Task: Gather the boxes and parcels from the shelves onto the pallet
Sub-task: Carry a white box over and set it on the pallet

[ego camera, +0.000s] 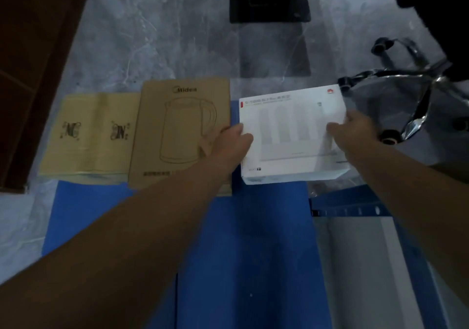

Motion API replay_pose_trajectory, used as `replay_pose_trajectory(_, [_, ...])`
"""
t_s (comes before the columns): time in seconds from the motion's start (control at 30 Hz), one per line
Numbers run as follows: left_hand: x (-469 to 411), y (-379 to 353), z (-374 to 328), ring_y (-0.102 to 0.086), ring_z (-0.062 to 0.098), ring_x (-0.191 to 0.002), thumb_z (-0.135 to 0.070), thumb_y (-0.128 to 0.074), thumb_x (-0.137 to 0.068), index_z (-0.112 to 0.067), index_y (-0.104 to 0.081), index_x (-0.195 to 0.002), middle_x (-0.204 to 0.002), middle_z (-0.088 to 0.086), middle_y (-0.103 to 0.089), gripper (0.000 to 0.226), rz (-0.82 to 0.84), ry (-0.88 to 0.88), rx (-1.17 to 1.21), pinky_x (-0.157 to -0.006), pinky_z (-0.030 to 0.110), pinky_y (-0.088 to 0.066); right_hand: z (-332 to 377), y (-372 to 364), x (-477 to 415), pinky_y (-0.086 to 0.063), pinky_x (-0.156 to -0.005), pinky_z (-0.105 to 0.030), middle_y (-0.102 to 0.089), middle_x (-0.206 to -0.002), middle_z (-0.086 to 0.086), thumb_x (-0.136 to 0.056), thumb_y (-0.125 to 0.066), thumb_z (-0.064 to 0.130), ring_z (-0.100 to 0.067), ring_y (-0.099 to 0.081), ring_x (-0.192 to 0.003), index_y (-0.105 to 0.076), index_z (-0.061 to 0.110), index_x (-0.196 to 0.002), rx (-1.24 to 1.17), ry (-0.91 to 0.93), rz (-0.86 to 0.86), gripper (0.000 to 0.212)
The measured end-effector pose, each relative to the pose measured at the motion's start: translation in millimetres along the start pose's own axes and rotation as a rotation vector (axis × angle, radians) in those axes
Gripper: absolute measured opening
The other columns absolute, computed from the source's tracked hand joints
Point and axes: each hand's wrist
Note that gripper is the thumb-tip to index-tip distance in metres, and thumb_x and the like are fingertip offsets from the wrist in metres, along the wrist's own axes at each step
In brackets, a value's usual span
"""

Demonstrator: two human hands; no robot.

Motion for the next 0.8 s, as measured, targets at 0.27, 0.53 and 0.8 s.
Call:
replay_pose_trajectory(0.27, [-6.1, -7.8, 60.9, -0.016, 0.011, -0.143, -0.038, -0.033, -0.094, -0.018, -0.059, -0.12, -0.117, -0.006, -0.062, 0.042, -0.211, -0.393, -1.045, -0.111, 0.067, 0.001, -70.6, -59.1, -6.1, -0.045, -0.073, -0.036, -0.062, -0.119, -0.007, -0.084, -0.067, 0.011, -0.025, -0.056, -0.101, -0.057, 0.013, -0.126, -0.228, -0.082, 0.106, 0.043])
replay_pose_trajectory(0.53, [-16.6, -8.8, 72.4, -0.033, 0.011, -0.137, -0.046, -0.024, -0.094, -0.029, -0.071, -0.105, -0.11, -0.015, -0.067, 0.051, -0.171, -0.424, -1.39, -0.096, 0.077, 0.015, -83.6, -108.6, -7.0, -0.043, -0.073, -0.029, -0.055, -0.108, -0.009, -0.076, -0.068, -0.005, -0.029, -0.054, -0.104, -0.052, 0.016, -0.096, -0.075, -0.079, 0.176, 0.033])
replay_pose_trajectory(0.8, [-9.6, 6.5, 65.5, -0.019, 0.007, -0.144, -0.037, -0.049, -0.094, -0.027, -0.058, -0.128, -0.144, -0.014, -0.046, 0.037, 0.024, -0.404, -0.847, -0.11, 0.052, 0.022, -71.8, -89.9, 16.0, -0.031, -0.113, -0.038, -0.005, -0.163, 0.001, -0.083, -0.071, 0.011, -0.023, -0.016, -0.147, -0.02, 0.024, -0.154, 0.098, 0.035, 0.457, 0.088])
Point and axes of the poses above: each hand's wrist, its own x-axis away from the middle knuckle, its own y-axis out of the back of the hand, z = x × y
